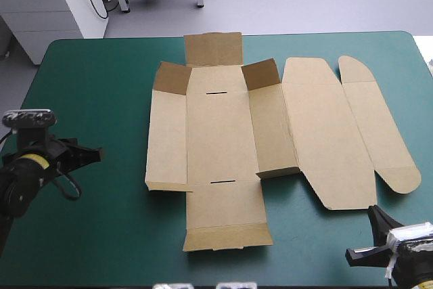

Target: Fold the box

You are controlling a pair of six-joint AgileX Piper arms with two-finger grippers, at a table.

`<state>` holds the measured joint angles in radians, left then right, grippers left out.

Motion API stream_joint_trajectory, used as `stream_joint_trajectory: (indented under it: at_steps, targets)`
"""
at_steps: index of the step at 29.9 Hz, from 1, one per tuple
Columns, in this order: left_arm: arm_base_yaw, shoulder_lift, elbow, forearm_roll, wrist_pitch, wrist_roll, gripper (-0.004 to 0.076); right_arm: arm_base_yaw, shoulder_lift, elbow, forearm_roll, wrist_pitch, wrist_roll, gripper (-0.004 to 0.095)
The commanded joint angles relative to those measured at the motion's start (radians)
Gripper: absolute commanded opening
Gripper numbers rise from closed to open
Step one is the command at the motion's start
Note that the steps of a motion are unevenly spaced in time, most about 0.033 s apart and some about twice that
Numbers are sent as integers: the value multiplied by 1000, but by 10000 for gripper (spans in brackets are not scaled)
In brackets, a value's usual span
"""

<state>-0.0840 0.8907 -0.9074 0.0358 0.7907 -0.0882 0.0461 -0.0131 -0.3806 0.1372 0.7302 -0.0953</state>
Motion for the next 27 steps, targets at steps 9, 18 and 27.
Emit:
stream_joint_trajectory:
  at_steps: [9,18,27]
  targets:
    - [82,362,-187,-576,66,342,-8,2,-23,-25,0,-74,-1,-20]
    - [159,569,-197,-819,238,429,-8,2,-23,-25,2,-74,-1,-20]
    - [159,658,-197,-800,355,429,-8,2,-23,-25,2,-74,-1,-20]
